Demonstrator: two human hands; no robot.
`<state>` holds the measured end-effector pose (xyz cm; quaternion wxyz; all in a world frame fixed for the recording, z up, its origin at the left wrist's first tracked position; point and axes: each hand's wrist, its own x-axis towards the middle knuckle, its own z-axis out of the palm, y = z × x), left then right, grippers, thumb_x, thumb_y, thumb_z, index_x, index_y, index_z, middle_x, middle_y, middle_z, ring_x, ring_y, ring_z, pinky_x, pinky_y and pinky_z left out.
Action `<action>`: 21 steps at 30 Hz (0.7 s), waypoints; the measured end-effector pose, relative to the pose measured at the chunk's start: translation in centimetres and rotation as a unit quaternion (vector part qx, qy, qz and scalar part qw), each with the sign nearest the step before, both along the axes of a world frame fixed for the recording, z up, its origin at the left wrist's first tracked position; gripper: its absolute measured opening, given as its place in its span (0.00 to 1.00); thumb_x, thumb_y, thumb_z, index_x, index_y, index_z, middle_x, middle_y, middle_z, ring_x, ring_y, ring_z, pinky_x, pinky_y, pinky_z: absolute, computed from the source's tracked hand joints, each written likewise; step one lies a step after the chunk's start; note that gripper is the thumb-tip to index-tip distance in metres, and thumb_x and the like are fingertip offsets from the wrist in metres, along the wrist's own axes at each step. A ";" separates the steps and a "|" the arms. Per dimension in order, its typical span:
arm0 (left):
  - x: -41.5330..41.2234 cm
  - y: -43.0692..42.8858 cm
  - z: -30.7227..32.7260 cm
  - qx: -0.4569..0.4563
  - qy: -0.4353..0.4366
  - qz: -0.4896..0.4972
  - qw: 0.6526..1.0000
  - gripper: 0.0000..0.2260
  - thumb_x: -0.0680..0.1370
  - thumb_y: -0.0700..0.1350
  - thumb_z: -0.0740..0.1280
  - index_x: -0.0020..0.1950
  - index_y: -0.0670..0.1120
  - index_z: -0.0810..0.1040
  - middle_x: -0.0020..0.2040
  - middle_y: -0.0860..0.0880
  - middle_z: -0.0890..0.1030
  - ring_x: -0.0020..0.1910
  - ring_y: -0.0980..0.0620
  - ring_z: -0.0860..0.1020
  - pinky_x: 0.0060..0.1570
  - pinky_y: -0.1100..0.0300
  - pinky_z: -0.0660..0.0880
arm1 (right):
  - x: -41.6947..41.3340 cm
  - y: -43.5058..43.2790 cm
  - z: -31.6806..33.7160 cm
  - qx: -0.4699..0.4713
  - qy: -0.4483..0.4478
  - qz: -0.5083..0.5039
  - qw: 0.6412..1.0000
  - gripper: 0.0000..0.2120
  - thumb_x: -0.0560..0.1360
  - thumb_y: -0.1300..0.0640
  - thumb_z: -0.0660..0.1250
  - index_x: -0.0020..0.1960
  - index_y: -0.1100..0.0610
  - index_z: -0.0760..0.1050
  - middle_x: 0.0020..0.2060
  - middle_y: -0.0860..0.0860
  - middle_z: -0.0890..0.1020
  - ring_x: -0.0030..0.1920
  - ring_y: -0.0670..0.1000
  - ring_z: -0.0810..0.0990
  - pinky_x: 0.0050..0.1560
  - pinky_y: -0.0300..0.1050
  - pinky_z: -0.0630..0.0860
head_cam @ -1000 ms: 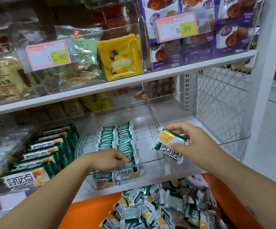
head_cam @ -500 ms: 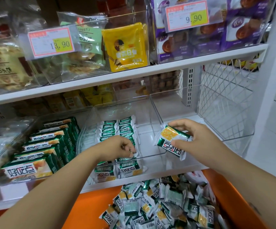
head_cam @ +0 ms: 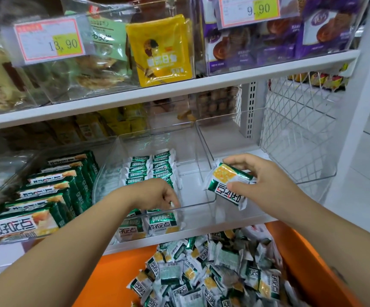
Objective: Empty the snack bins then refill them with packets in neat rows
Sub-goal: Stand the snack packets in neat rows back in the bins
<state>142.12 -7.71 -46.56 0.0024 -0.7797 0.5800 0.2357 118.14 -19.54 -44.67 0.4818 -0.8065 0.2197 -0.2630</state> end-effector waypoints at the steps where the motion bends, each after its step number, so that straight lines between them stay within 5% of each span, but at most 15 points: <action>1: 0.3 0.2 0.1 -0.022 0.009 0.007 1.000 0.12 0.76 0.42 0.70 0.58 0.52 0.82 0.47 0.59 0.77 0.42 0.64 0.74 0.45 0.68 0.69 | 0.0 0.0 0.0 -0.001 0.004 -0.002 1.000 0.19 0.72 0.62 0.71 0.55 0.42 0.74 0.52 0.43 0.80 0.47 0.39 0.81 0.43 0.37 0.79; 6: 0.5 1.2 -0.1 0.022 -0.049 0.013 0.998 0.17 0.76 0.42 0.70 0.65 0.49 0.77 0.63 0.50 0.75 0.55 0.55 0.73 0.56 0.66 0.69 | 0.0 0.7 0.2 0.015 0.017 -0.007 1.000 0.23 0.72 0.62 0.71 0.60 0.41 0.71 0.49 0.42 0.79 0.40 0.43 0.82 0.47 0.49 0.79; 9: 0.1 0.9 0.7 0.014 -0.082 0.029 0.996 0.12 0.77 0.43 0.70 0.59 0.52 0.80 0.64 0.52 0.77 0.57 0.53 0.77 0.59 0.61 0.72 | 0.2 1.1 0.1 0.034 0.008 -0.010 0.999 0.26 0.72 0.63 0.70 0.62 0.40 0.69 0.47 0.45 0.76 0.36 0.47 0.82 0.43 0.49 0.78; 11: -1.3 0.8 1.8 -0.120 0.001 0.061 0.991 0.07 0.76 0.49 0.70 0.54 0.55 0.81 0.58 0.56 0.80 0.50 0.59 0.79 0.52 0.65 0.74 | 0.5 1.1 0.0 0.050 -0.008 -0.013 0.999 0.23 0.72 0.64 0.70 0.59 0.41 0.71 0.46 0.47 0.75 0.36 0.48 0.81 0.36 0.44 0.74; 15: -5.7 0.5 3.6 -0.273 0.324 0.114 0.898 0.10 0.77 0.47 0.68 0.58 0.53 0.78 0.50 0.57 0.83 0.47 0.59 0.81 0.49 0.64 0.78 | 2.4 1.2 0.1 0.091 -0.079 -0.007 0.993 0.16 0.72 0.66 0.70 0.49 0.47 0.73 0.43 0.47 0.77 0.33 0.51 0.80 0.31 0.42 0.71; 21: -4.1 -0.6 2.4 -0.379 0.312 0.152 0.858 0.14 0.74 0.40 0.71 0.57 0.52 0.77 0.52 0.50 0.83 0.45 0.54 0.82 0.49 0.60 0.79 | 5.6 -0.6 0.8 0.075 -0.100 0.000 0.992 0.10 0.71 0.61 0.73 0.45 0.49 0.74 0.42 0.47 0.81 0.37 0.40 0.79 0.43 0.35 0.76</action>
